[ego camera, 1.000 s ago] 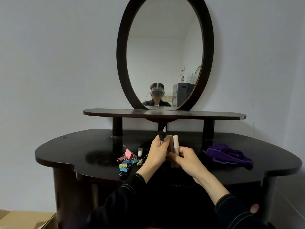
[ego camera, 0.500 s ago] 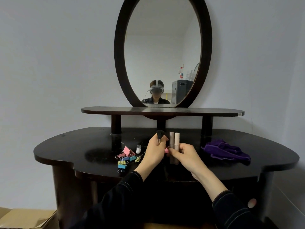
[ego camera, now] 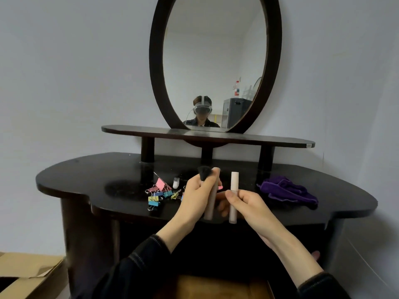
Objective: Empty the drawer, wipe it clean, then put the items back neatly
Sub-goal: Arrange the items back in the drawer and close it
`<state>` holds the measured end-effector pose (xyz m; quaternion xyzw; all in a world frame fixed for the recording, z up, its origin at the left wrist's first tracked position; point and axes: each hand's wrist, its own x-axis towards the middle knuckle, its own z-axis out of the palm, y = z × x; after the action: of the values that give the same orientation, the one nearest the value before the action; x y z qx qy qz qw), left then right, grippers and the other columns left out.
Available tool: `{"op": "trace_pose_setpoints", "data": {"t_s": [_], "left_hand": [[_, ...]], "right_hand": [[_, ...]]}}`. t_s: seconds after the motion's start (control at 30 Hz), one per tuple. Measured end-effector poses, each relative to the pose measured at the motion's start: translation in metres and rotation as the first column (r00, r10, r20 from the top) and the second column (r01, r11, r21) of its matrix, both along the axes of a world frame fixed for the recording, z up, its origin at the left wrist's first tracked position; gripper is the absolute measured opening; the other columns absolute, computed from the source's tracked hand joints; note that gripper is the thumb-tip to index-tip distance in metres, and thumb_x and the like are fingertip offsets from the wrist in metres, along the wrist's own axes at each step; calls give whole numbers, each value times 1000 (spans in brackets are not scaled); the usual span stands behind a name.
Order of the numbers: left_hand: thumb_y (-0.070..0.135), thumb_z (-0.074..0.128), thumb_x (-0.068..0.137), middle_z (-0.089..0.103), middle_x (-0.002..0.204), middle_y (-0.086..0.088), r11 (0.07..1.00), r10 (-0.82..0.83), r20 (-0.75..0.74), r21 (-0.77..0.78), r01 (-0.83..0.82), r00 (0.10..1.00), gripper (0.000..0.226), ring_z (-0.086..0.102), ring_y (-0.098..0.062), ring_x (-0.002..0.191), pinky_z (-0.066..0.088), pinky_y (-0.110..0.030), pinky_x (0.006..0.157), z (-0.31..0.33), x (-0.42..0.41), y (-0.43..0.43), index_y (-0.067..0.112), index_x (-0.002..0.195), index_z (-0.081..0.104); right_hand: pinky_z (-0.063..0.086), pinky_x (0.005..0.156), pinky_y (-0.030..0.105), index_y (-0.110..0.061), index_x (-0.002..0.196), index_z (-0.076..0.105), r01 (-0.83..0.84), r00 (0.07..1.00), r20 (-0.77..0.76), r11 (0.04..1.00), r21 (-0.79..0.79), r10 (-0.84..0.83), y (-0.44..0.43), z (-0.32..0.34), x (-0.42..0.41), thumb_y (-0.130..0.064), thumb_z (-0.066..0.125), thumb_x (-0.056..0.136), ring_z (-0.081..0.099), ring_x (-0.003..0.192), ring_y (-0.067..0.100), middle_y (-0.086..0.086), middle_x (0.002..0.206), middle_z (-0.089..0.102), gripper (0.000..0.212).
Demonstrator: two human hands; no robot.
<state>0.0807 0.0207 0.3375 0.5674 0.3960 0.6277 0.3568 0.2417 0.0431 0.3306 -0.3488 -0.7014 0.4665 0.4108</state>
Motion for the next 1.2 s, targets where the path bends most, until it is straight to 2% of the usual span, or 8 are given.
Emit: {"op": "trace_pose_setpoints", "data": {"t_s": [0.1,0.2,0.33,0.5,0.63,0.8,1.0,1.2], "left_hand": [[57,54,94,52,53,-3,985,-171,69,6,171,983,55,47,-11,42,39,-20,43,-21,9,-30,5,78,62],[52,48,101,54,55,-3,953,-301,57,29,300,952,51,49,-11,43,42,-18,46,-58,8,-54,6,82,59],[53,50,100,48,54,-7,893,-398,124,-175,415,909,42,38,-17,39,37,-21,41,-131,4,-70,14,87,60],[48,57,97,45,53,-5,756,-275,144,-579,306,951,42,43,-19,41,34,-24,43,-225,3,-62,8,88,57],[43,61,96,50,56,-2,582,-118,181,-784,216,976,37,49,-17,43,29,-22,43,-278,-1,-48,7,97,56],[41,62,95,50,55,1,517,-35,243,-826,226,969,31,43,-14,42,28,-20,39,-305,-2,-39,11,90,56],[44,65,92,51,55,1,520,-62,270,-813,262,961,35,43,-13,40,30,-19,37,-312,-1,-37,10,92,58],[44,65,92,53,57,1,509,-55,219,-833,216,974,35,45,-13,41,30,-20,37,-315,-1,-39,9,92,59]], "right_hand": [[57,70,27,-8,102,74,12,1000,-22,1000,27,-12,-23,-10,13,-44,58,92,70,77,21,12,87,74,41],[53,58,28,-15,117,68,-94,996,-13,996,-9,94,-48,-34,27,-32,54,101,66,64,23,13,81,71,27],[43,51,22,-16,121,59,-204,959,160,963,-174,232,-66,-96,49,-28,54,103,51,54,17,7,75,61,23],[38,48,23,-17,114,61,24,890,431,932,-362,144,-52,-186,56,-33,46,107,45,52,9,-1,69,52,23],[49,55,27,-11,108,61,145,845,518,877,-458,132,-31,-236,47,-32,50,105,63,58,16,4,72,65,24],[60,68,28,-7,100,69,175,872,481,861,-478,90,-22,-270,41,-31,59,101,75,78,21,10,84,76,26],[56,60,21,4,105,67,191,869,482,824,-534,111,-23,-287,43,-23,63,99,72,72,18,24,99,70,27],[59,65,29,-23,130,48,171,809,575,887,-428,121,-27,-296,44,-16,60,101,74,82,23,14,103,70,33]]}}
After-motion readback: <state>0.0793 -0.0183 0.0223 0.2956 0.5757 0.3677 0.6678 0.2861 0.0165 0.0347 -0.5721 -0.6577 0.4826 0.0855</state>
